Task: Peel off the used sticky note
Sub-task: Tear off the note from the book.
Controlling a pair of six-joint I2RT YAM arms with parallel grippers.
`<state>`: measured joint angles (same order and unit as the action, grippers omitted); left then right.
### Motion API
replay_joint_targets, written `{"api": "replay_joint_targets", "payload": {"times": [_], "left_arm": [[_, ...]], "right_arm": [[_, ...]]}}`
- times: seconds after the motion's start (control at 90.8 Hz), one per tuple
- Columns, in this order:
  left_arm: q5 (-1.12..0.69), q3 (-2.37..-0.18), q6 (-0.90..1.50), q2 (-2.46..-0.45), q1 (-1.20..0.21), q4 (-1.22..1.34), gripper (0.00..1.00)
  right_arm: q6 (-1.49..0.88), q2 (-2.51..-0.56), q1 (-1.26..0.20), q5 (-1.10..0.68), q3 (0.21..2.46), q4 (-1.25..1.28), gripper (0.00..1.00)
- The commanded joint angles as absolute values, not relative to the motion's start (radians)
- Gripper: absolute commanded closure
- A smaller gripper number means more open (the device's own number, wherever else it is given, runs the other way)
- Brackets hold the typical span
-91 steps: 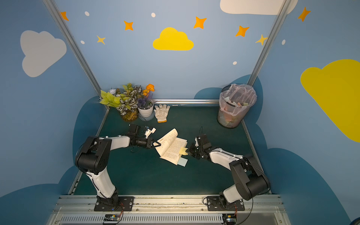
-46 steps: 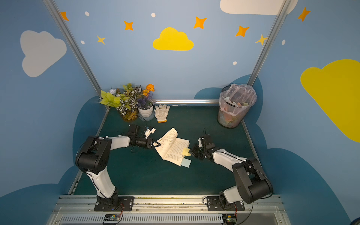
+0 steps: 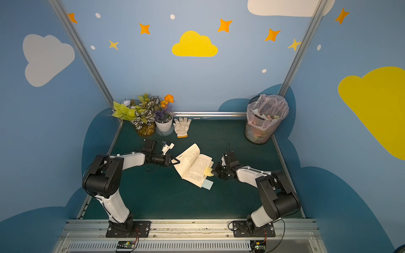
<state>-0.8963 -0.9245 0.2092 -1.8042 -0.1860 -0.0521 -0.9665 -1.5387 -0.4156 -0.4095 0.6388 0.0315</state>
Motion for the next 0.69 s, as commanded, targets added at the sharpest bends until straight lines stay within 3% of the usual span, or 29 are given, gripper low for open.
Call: {"api": "replay_joint_targets", "payload": {"times": [0.0,0.683], "left_arm": [[-0.85,-0.921,0.196,-1.751,-0.183,-0.098,0.97],[-0.741,-0.905,0.148,-1.657,-0.199,-0.099,0.97]], "right_arm": [[-0.933,-1.495,-0.341,-0.417,0.601,-0.001,1.0],[-0.849,-1.373,-0.235,-0.414,0.601,-0.152,1.0]]}}
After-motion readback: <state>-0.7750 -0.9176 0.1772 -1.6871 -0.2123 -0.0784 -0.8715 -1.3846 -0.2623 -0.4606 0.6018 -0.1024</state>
